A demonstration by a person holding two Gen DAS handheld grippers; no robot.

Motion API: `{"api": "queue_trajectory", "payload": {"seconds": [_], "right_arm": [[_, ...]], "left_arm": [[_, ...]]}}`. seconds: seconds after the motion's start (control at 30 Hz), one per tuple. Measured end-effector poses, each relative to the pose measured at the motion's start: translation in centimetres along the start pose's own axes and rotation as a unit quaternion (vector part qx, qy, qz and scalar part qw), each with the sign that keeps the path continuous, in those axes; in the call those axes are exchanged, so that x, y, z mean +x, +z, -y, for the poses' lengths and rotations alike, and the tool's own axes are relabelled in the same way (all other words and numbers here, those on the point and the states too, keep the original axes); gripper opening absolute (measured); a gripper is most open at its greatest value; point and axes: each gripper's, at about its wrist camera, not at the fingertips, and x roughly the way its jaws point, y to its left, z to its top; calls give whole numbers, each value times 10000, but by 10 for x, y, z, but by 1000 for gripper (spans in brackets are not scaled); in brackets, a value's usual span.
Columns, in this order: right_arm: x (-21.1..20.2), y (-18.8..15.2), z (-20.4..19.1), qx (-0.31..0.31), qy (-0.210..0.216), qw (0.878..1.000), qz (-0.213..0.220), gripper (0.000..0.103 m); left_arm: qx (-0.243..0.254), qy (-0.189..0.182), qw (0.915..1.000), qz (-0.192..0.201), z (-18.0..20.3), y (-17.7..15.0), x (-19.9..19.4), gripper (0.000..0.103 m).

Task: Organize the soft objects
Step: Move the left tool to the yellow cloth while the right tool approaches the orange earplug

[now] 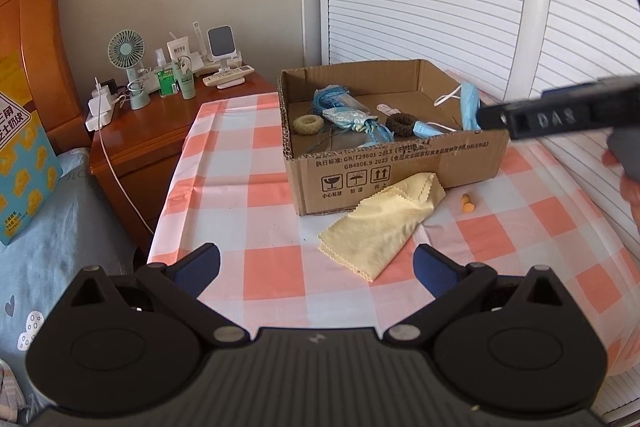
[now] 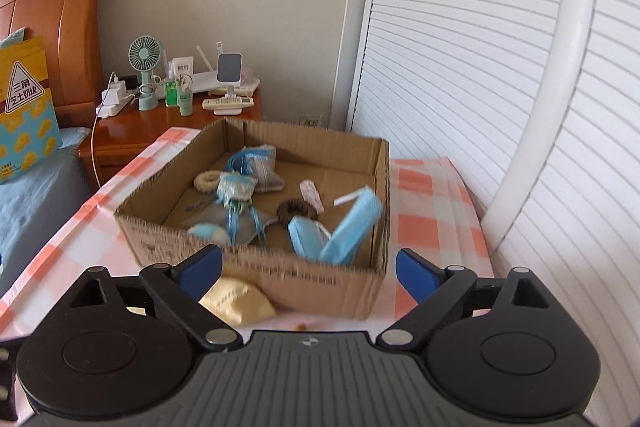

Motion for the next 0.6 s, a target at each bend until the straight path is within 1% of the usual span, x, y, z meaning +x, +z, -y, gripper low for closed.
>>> {"api": "queue_trajectory", "payload": {"seconds": [0.1,0.3,0.43,0.6], "right_arm": [[-3,-19,1,151,-17,9998,-116,98],[0,-55,1,242,-160,9988,-388,98],[6,-76,1,230,-202,9978,-582,98],[9,-92,4,156,-225,9973,-679,98]], "left_arm": [[17,-16,10000,-87,2,-1,6,102],[66,-97,9994,-313,7,-1,27,102],[86,-256,9984,-498,12,-3,50,102],[52,-514,9955,-800,20,-9,84,102]]}}
